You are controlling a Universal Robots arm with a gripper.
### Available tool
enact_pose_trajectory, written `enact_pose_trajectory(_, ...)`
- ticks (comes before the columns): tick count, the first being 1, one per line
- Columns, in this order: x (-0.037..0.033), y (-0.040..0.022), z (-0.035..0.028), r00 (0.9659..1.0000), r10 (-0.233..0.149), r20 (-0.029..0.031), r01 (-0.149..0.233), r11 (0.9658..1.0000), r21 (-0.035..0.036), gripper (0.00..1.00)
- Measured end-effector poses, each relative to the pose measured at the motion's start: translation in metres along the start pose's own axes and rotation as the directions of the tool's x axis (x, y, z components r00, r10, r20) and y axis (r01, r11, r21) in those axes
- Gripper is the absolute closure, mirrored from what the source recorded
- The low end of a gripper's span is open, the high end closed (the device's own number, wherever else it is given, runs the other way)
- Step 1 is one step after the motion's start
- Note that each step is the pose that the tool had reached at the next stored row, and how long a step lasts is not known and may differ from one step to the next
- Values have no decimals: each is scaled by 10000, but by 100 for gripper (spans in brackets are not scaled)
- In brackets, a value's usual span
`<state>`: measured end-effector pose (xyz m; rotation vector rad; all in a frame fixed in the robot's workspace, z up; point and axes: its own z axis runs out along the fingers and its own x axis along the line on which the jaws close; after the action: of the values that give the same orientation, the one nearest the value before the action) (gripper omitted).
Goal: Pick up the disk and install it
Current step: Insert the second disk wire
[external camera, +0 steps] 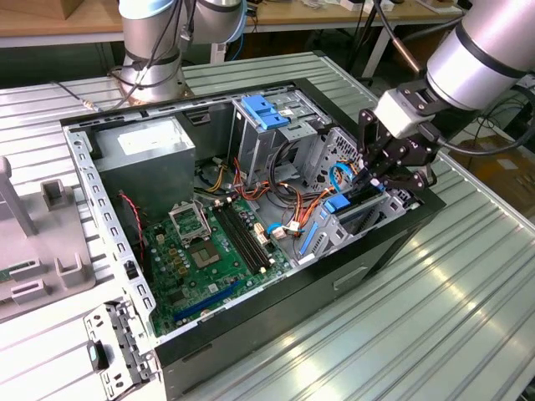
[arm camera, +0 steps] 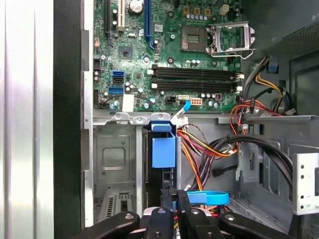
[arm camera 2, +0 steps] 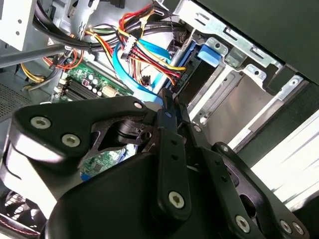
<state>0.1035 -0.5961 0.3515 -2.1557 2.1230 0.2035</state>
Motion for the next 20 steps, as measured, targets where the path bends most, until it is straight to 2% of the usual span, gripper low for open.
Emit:
enact_pose_trajectory(8,8,-30,31,10000,-41,1,41,10000,-7,84)
enact_pose_trajectory(13,21,-18,73,10000,-41,-1,41,10000,-7,84)
enact_pose_trajectory(20,32,-4,76,10000,-53,0,53,10000,-10,84)
